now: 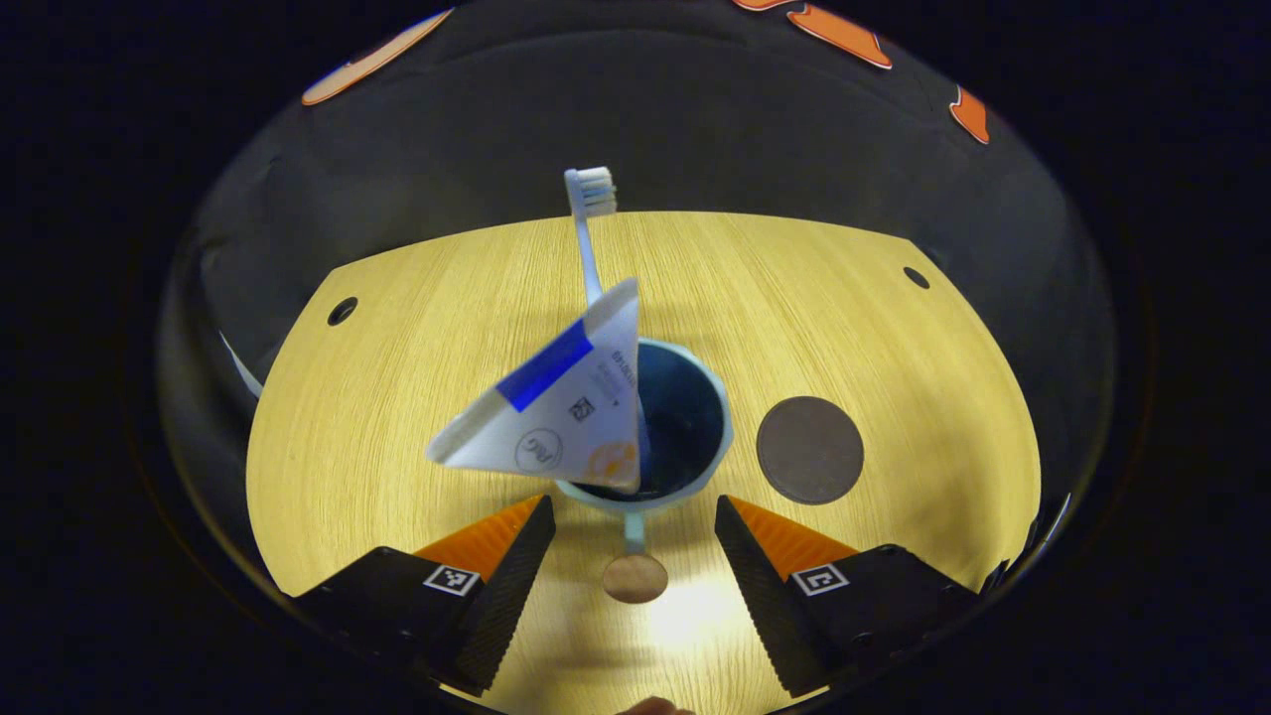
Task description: Put the toothbrush and toothpaste on the desktop into the cup, then pick up the cup and place it on the coaster on the desktop.
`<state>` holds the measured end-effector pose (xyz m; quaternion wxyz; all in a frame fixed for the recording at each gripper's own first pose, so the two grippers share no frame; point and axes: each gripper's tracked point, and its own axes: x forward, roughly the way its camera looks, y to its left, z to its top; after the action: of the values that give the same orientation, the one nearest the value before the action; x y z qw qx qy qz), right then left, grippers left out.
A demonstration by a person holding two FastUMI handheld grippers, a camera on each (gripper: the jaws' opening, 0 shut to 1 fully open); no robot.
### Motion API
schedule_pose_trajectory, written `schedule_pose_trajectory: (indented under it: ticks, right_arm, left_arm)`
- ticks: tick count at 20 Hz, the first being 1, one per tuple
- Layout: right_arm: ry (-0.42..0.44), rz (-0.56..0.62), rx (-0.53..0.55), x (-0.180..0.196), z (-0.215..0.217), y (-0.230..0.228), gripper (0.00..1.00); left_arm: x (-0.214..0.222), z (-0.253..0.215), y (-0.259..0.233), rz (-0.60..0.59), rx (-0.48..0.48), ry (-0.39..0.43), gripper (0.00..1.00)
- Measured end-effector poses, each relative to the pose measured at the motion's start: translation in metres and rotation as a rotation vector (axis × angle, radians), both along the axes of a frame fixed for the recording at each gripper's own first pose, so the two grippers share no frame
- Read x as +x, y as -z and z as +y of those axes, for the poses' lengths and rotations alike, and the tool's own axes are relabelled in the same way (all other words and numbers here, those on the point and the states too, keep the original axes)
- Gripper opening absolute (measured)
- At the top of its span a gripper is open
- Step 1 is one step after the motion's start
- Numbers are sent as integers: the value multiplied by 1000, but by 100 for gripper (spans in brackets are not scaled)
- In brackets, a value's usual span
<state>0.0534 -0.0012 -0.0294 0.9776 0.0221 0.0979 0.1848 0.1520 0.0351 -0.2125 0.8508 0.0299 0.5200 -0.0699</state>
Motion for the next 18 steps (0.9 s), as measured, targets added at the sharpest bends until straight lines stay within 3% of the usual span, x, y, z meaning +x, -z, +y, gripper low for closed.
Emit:
schedule_pose_trajectory:
  ticks: [3,8,13,15,18]
  right_arm:
    - [-23,-16,14,-10,5,-4,92]
    - [-38,-41,-12,-16,9,-6,95]
    - [-43,-56,-5,-20,10,-9,97]
    - [-40,-59,-5,-20,10,-9,97]
    - [-34,-63,-7,-22,9,-11,97]
  left_arm:
    - [2,4,7,26,22,-13,98]
    - [9,10,6,50,28,-39,71]
    - [17,8,-9,73,16,-61,59]
    - [32,6,-22,74,11,-74,28]
    - [57,2,-42,72,3,-87,27]
